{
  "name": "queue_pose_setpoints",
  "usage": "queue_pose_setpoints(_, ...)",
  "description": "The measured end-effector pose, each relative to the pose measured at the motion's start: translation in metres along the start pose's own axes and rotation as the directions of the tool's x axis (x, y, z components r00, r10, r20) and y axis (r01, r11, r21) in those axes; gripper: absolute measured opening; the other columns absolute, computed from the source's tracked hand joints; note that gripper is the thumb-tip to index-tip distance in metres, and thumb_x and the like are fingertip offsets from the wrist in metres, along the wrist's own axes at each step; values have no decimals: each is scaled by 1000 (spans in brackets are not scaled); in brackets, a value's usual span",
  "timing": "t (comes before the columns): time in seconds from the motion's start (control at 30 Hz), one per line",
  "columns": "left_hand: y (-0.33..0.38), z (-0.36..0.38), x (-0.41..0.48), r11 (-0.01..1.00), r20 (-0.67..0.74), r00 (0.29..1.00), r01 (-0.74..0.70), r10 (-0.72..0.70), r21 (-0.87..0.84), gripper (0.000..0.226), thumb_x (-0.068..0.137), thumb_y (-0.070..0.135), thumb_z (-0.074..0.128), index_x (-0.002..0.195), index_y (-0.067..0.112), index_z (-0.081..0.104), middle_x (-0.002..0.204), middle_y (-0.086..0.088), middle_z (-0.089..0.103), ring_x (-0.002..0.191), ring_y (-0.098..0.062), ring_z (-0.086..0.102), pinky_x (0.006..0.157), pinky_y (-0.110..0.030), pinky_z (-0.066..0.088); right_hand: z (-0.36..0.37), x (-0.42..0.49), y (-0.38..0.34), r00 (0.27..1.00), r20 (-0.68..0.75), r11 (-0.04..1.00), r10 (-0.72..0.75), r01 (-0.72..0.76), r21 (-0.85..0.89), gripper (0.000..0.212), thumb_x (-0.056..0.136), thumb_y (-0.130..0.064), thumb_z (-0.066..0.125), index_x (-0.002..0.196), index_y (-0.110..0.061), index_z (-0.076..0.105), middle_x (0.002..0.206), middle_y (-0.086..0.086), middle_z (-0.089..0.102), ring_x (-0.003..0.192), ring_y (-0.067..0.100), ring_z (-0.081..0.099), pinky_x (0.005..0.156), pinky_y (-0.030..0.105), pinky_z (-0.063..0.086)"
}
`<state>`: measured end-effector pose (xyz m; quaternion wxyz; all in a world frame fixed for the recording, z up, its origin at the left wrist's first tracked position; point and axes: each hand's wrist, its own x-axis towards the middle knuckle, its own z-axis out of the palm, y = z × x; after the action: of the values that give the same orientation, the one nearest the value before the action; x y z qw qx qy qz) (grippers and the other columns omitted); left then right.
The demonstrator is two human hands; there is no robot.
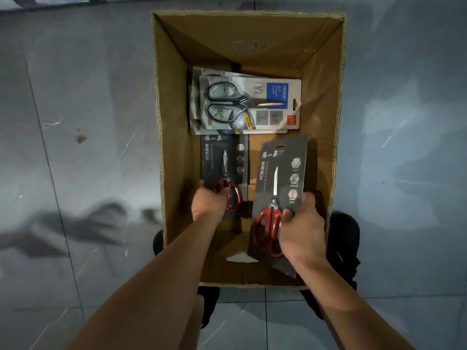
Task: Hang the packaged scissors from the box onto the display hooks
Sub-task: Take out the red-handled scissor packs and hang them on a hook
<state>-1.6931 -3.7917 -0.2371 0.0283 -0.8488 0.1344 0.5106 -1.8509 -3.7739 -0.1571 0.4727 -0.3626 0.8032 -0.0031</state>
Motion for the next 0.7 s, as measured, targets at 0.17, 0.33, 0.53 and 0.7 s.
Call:
queue_pose_setpoints(0.17, 9, 44, 43, 979, -39, 999, 8, -1, 202, 109, 70, 58, 72, 150, 10, 17, 149, -18, 34, 135, -39, 34, 104, -48, 38, 7, 14, 7, 998, 53, 1000, -30, 30, -2, 21, 100, -18, 41, 120, -26, 42, 94, -14, 58, 74, 2, 57, 61, 18, 48)
queue_pose_setpoints(0.33, 17, 55, 50, 965, -228, 974, 78, -20, 249, 141, 50, 52, 90, 152, 8, 2, 154, -20, 12, 141, -39, 14, 111, -52, 26, 18, 25, 11, 999, 33, 1000, 0, 0, -3, 26, 99, -19, 41, 124, -25, 39, 106, -5, 61, 89, 16, 63, 76, 39, 58)
queue_pose_setpoints(0.53, 14, 38, 37, 993, -34, 996, 87, -85, 74, 107, 74, 39, 81, 151, 8, 14, 153, -18, 31, 140, -37, 33, 112, -45, 34, 7, 22, 9, 1000, 15, 1000, 13, -13, -10, 18, 99, -21, 40, 116, -26, 39, 87, -9, 59, 76, 14, 63, 69, 40, 58)
queue_pose_setpoints(0.7, 0, 3, -15, 998, -104, 992, 67, -68, -14, 57, 74, 31, 80, 119, 10, 53, 117, -10, 64, 104, -32, 63, 78, -39, 55, -23, -9, -13, 999, 7, 998, 42, -42, 49, 14, 97, -18, 45, 107, -26, 40, 85, -7, 59, 77, 19, 66, 66, 39, 58)
